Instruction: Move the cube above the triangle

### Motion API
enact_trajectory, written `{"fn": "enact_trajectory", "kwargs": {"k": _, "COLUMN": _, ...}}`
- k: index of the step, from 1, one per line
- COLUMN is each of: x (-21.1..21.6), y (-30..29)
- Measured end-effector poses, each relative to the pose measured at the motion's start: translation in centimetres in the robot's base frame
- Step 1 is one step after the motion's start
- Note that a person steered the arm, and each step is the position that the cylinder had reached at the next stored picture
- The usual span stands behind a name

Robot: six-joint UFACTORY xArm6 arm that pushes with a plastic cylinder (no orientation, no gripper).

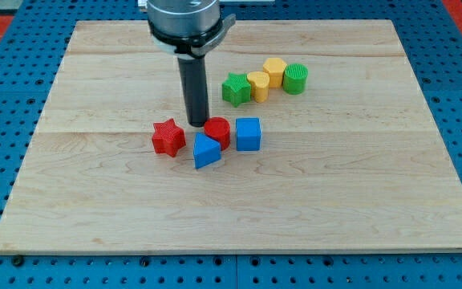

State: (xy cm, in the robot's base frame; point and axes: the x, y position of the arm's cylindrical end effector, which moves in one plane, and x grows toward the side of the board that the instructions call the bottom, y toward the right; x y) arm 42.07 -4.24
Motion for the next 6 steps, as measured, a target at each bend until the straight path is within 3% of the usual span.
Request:
{"fn": "enact_trajectory", "kwargs": {"k": 1, "x": 0.0, "y": 1.0}}
{"fn": "enact_trajectory", "kwargs": {"k": 3, "x": -0.6, "y": 11.6}}
{"fn": "enact_trajectory", "kwargs": {"k": 4, "x": 3.0, "y": 10.1}}
{"fn": "enact_trajectory", "kwargs": {"k": 5, "x": 4.0, "y": 4.1}}
{"fn": "enact_trajectory", "kwargs": {"k": 6, "x": 3.8, "y": 4.0}}
